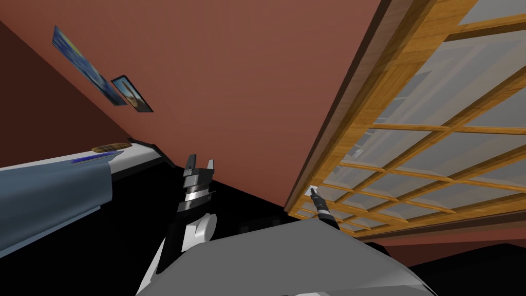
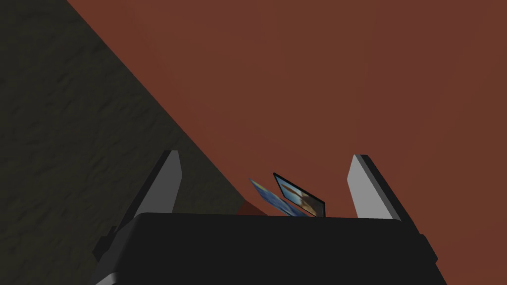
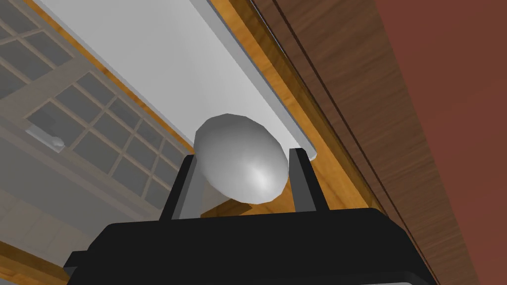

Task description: Pull the door open

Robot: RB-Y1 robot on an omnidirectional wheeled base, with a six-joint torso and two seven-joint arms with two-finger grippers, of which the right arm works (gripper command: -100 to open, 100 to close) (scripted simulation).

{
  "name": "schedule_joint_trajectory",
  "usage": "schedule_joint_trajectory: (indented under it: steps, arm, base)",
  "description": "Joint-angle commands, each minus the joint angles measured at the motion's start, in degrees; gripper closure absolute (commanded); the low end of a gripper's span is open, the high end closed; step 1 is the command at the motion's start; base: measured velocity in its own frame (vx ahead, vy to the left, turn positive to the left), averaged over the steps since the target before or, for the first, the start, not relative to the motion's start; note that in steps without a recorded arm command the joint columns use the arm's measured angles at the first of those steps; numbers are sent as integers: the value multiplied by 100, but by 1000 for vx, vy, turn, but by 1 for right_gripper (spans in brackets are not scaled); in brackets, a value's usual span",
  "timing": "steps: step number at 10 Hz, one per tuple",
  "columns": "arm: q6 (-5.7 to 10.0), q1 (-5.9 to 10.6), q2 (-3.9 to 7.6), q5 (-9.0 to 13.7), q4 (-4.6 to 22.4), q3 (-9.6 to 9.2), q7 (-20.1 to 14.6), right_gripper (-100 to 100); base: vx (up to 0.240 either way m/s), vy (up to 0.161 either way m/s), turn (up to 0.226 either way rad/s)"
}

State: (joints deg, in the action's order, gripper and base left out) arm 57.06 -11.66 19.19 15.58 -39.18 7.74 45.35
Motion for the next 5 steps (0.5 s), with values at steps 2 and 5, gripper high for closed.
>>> schedule_joint_trajectory:
  steps: [2,5]
  arm:
    - [-20,3,-9,74,-3,-13,-319,100]
    - [-35,27,-13,159,-3,-36,-698,100]
  base:
    - [-48,-10,40]
    - [-35,-7,40]
